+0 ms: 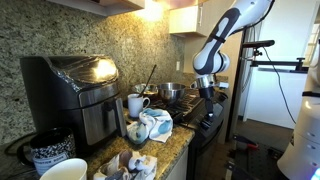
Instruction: Twist the first knob on the stove
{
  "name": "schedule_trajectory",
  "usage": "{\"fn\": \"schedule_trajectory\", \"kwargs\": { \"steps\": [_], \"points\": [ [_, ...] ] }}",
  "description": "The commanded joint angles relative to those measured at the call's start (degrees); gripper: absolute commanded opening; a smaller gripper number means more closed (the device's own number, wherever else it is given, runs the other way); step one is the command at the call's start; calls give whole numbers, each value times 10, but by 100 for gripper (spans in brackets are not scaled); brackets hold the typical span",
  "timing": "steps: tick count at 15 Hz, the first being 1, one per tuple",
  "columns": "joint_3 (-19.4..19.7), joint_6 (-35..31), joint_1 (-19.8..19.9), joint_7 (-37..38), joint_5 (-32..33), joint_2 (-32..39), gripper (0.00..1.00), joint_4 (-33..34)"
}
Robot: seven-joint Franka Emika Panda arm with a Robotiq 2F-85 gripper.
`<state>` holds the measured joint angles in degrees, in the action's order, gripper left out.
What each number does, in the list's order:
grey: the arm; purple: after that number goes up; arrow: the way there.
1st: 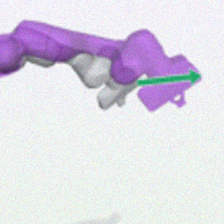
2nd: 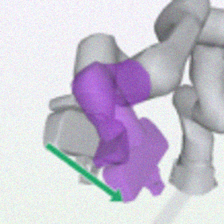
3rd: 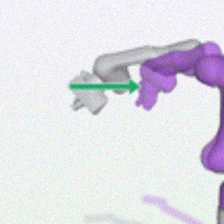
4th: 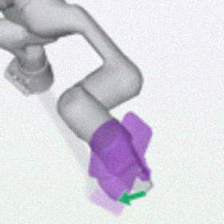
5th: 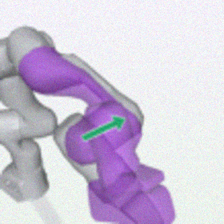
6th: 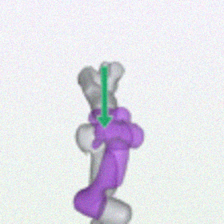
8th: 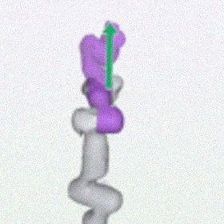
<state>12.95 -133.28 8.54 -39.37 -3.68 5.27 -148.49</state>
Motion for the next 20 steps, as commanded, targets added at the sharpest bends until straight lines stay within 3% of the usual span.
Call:
{"fn": "schedule_trajectory", "kwargs": {
  "steps": [1,20],
  "points": [
    [-22,-22,18,-28,-15,22,100,-4],
    [-55,-64,48,-66,-47,57,100,14]
  ]
}}
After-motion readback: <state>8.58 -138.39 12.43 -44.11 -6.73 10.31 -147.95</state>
